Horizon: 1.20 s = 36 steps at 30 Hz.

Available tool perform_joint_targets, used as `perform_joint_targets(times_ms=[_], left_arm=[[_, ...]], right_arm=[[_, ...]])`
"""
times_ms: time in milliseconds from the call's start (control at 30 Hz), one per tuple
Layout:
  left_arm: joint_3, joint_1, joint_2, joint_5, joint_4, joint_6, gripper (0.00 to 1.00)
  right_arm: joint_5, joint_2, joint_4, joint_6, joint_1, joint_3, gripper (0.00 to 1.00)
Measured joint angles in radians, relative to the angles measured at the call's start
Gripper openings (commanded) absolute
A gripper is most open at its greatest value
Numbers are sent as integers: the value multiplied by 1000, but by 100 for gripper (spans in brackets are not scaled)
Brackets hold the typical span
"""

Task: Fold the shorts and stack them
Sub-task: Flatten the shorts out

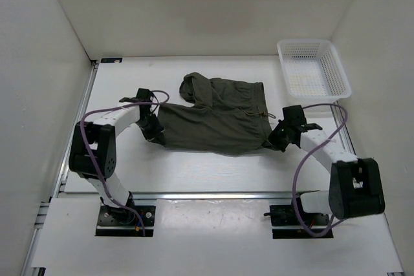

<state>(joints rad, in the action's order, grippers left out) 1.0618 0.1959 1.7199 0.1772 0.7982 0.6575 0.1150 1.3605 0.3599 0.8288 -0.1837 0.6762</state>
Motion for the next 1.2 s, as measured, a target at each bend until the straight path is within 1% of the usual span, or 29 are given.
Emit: perform_joint_targets(times_ms=[167,267,300,367,400,500,567,633,700,733,767,833,900,967,1033,1100,1200], left_arm=[[0,-53,-132,21,24,-19,10],[5,-74,-173,45,41,-29,10],[14,-75,-172,49,48,-32,10],[33,-74,-156,53,52,-36,10],[47,-72,-143,52,56,-37,10],[79,-68,-96,45,56,-48,10],[88,-67,-72,43,55,-55,10],[88,-66,-60,43,58,-59,10],[88,-64,-59,42,61,-62,10],[88,-64,-59,41,61,-64,10],[88,-63,-59,40,62,-66,10],[88,-63,-59,38,63,-67,10],[88,-63,-59,34,63,-68,10],[88,-61,-59,31,63,-70,10],[88,-59,-59,29,63,-71,10],[88,-55,-59,25,63,-71,10],[89,-50,-59,23,63,-71,10]], right_arm=[[-16,-176,165,-32,-2,52,0],[-19,-184,237,-48,-6,124,0],[-21,-160,251,-53,-6,152,8],[-31,-68,284,-61,-6,233,32],[-36,-8,286,-68,-6,271,36],[-66,225,289,-109,-6,424,37],[-77,322,267,-129,-5,475,39],[-85,344,266,-145,-6,472,44],[-93,313,270,-158,-7,454,51],[-96,286,270,-163,-7,439,63],[-101,256,267,-166,-7,422,68],[-111,176,258,-180,-7,373,75],[-116,105,251,-185,-7,332,74],[-120,73,249,-187,-7,319,70],[-120,81,233,-192,-7,317,64],[-119,105,221,-197,-7,317,62],[-109,147,209,-201,-7,316,62]])
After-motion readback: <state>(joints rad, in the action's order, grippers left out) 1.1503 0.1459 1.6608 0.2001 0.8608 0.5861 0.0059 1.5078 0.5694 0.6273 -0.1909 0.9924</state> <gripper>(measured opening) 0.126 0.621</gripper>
